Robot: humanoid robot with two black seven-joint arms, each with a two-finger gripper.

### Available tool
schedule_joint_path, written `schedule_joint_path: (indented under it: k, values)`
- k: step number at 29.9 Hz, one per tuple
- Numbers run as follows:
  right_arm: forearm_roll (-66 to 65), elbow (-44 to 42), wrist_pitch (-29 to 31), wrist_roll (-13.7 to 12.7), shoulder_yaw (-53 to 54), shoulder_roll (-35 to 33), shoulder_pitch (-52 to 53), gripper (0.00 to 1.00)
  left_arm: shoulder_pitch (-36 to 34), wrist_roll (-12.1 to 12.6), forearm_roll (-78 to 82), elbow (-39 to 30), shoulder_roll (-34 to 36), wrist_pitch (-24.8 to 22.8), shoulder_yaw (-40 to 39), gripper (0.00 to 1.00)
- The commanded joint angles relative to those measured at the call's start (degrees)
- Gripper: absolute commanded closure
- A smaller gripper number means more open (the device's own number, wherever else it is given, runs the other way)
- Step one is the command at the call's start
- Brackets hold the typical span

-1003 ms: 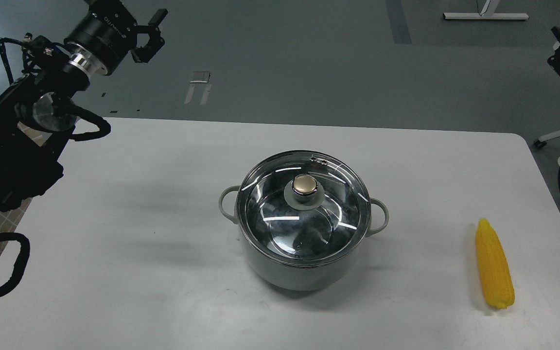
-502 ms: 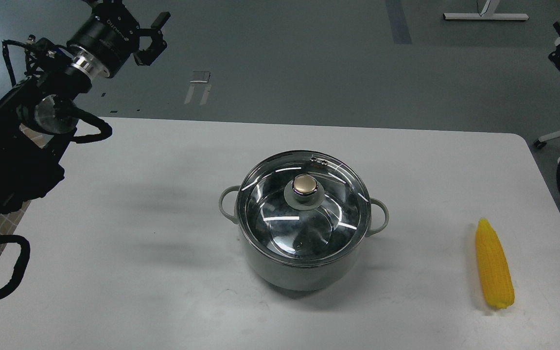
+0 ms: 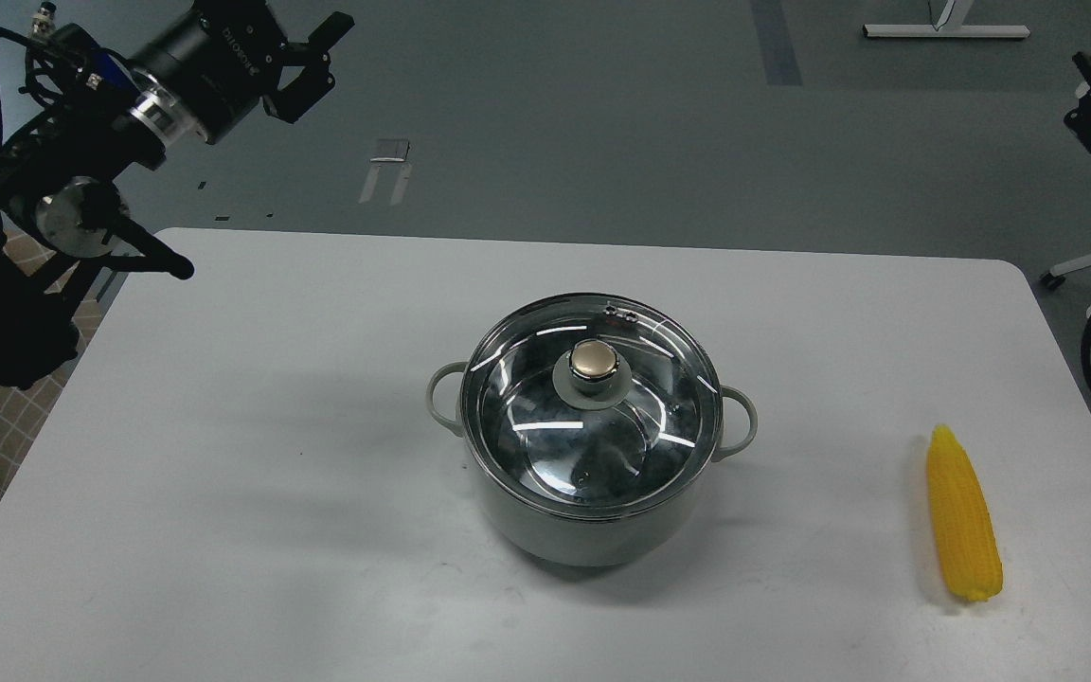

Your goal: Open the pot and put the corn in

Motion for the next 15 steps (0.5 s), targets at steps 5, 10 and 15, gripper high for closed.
schedule_joint_path:
  k: [5, 10, 15]
  values:
    - [0.0, 0.3, 0.0, 0.0, 1.0, -0.4, -0.1, 0.0, 0.6, 0.0, 33.1, -22.1, 3.0, 3.7, 0.0, 0.17]
    - [0.0, 1.4, 0.0, 0.0, 1.0, -0.3, -0.2, 0.0, 1.6, -1.4, 58.7, -28.9, -1.7, 5.4, 2.4, 0.22]
    - [0.0, 1.5, 0.0, 0.0, 1.4, -0.4, -0.2, 0.0, 4.5, -4.4, 74.1, -34.4, -2.9, 9.4, 8.2, 0.22]
